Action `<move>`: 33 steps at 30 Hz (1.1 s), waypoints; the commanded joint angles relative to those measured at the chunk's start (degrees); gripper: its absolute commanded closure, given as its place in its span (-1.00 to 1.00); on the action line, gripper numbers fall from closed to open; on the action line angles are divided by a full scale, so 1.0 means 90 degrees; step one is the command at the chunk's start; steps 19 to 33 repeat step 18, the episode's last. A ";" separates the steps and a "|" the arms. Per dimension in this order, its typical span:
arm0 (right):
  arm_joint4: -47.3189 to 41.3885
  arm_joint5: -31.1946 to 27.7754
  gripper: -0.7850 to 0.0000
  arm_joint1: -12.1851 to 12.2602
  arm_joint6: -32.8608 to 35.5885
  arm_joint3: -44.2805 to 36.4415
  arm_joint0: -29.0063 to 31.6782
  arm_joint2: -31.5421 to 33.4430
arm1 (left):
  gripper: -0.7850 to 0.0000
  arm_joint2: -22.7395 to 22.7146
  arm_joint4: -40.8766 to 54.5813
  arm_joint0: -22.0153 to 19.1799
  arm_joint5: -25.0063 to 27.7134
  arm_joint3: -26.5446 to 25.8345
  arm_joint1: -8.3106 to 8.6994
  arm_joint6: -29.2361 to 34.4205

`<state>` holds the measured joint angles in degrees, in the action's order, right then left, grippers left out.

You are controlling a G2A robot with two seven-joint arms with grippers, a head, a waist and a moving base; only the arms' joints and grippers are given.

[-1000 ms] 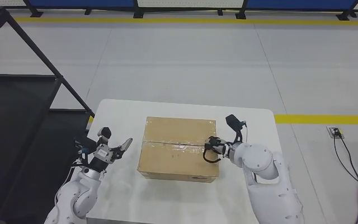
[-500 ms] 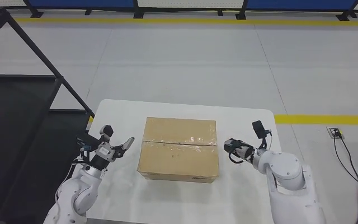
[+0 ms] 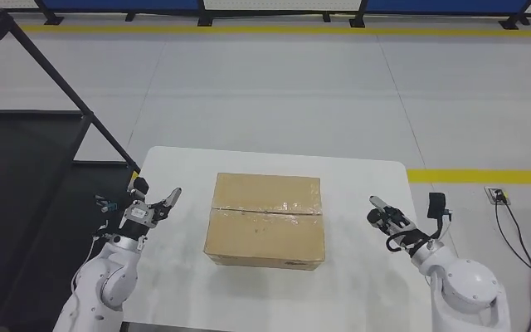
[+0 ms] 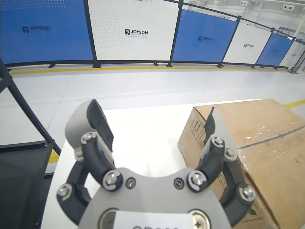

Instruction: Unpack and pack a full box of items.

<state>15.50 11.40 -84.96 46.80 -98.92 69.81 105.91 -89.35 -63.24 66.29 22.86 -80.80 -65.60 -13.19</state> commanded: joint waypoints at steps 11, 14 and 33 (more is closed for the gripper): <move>-0.0002 -0.0001 -1.00 0.0000 -0.0005 0.0000 0.0001 0.0000 | -1.00 0.0000 -0.0001 0.0000 -0.0001 0.0000 0.0000 0.0000; -0.0002 -0.0001 -1.00 0.0000 -0.0005 0.0000 0.0001 0.0000 | -1.00 0.0000 0.0000 0.0000 -0.0001 0.0000 0.0000 0.0000; -0.0002 -0.0001 -1.00 0.0000 -0.0005 0.0000 0.0001 0.0000 | -1.00 0.0000 0.0000 0.0000 -0.0001 0.0000 0.0000 0.0000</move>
